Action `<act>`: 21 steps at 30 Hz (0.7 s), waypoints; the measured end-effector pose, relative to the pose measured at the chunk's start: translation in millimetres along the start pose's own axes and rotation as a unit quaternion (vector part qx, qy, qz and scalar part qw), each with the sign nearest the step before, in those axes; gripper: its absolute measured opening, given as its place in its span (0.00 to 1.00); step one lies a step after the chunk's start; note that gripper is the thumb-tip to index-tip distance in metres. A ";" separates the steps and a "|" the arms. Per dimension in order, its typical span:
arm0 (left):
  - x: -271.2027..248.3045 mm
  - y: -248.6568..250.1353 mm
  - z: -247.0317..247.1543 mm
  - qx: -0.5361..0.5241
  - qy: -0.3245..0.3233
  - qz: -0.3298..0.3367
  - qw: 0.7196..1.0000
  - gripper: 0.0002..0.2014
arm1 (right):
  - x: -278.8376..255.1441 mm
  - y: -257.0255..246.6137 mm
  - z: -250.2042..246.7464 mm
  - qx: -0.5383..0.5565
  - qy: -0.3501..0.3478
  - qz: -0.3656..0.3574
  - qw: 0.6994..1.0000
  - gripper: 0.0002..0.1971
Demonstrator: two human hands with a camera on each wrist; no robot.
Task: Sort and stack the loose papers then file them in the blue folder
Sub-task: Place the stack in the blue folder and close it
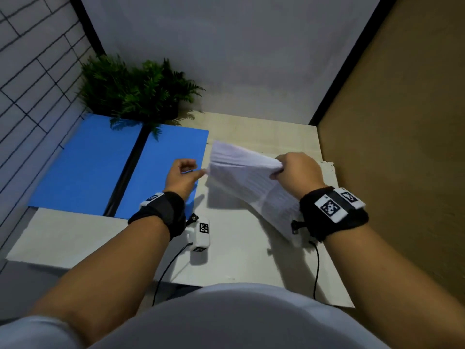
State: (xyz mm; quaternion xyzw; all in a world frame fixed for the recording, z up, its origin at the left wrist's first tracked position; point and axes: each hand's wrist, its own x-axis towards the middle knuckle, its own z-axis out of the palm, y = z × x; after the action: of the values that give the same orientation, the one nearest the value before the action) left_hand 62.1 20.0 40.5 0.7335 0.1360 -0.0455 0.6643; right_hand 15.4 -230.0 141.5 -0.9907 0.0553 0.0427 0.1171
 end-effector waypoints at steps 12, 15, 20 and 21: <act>63.8 -76.4 -201.9 0.496 0.052 -0.117 0.859 0.29 | 15.1 -64.4 46.4 0.711 -0.023 0.170 0.682 0.25; 70.0 -85.9 -208.6 0.579 -0.023 -0.119 0.806 0.23 | 21.1 -81.8 63.8 0.707 -0.029 0.185 0.682 0.27; 64.3 -90.2 -211.4 0.581 -0.104 -0.096 0.801 0.10 | 28.1 -102.9 76.3 0.686 -0.057 0.178 0.703 0.27; 60.1 -89.1 -209.6 0.573 -0.135 -0.101 0.802 0.09 | 29.2 -106.5 78.3 0.683 -0.067 0.169 0.708 0.26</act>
State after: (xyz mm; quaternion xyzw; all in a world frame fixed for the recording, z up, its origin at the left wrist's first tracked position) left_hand 72.7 242.5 -36.4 0.9491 0.0678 -0.2804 0.1264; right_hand 51.4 -111.4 87.0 -0.6087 0.2277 0.0790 0.7559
